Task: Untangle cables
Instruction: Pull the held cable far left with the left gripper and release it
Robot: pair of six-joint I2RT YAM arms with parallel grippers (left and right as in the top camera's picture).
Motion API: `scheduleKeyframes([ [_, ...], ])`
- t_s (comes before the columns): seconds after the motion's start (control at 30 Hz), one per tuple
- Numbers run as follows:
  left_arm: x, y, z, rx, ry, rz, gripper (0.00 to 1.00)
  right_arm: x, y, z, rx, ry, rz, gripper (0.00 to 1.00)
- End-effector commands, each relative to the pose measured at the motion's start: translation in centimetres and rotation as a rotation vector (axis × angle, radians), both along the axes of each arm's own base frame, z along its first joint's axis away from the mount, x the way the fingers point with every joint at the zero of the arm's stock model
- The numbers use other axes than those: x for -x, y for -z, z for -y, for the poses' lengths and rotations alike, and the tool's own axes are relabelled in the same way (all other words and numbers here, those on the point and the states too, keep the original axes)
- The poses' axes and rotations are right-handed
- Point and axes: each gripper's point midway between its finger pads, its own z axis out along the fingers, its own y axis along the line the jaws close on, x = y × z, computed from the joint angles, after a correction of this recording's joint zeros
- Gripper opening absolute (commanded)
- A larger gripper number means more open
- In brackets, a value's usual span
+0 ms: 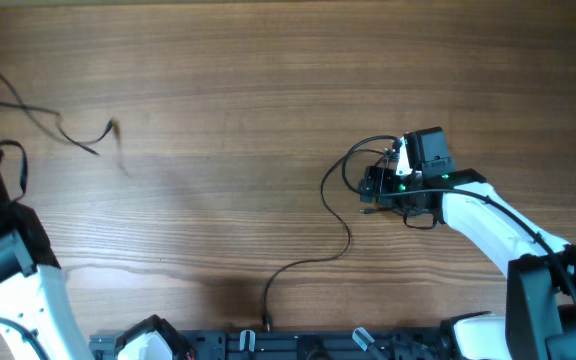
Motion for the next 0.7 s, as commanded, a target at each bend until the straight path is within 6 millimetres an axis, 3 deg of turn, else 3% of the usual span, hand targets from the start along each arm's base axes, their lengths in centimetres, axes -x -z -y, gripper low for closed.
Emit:
scheduleKeyframes([
  [0.0,0.7,-1.7,-4.5,-0.109,-0.25,0.048,0.04,1.1,1.0,0.0,-0.01,0.0,-0.048,1.0],
  [0.17,-0.2,-2.0,-7.8,-0.128,-0.391,0.151,0.04,1.1,1.0,0.0,-0.01,0.0,-0.048,1.0],
  [0.3,-3.6,1.3,-10.0,-0.119,-0.391,0.129,0.04,1.1,1.0,0.0,-0.01,0.001,-0.047,1.0],
  [0.43,-7.0,8.9,-12.7,-0.056,-0.397,-0.035,0.04,1.1,1.0,0.0,-0.01,0.001,-0.048,1.0],
  [0.5,-8.3,14.3,-14.3,-0.009,-0.404,-0.155,0.04,1.1,1.0,0.0,-0.01,0.001,-0.048,1.0],
  [0.6,-9.0,21.3,-15.8,0.059,-0.413,-0.306,0.04,1.1,1.0,0.0,-0.01,0.0,-0.048,1.0],
  [0.67,-9.1,24.7,-16.1,0.092,-0.411,-0.385,0.04,1.1,1.0,0.0,-0.01,0.001,-0.048,1.0],
])
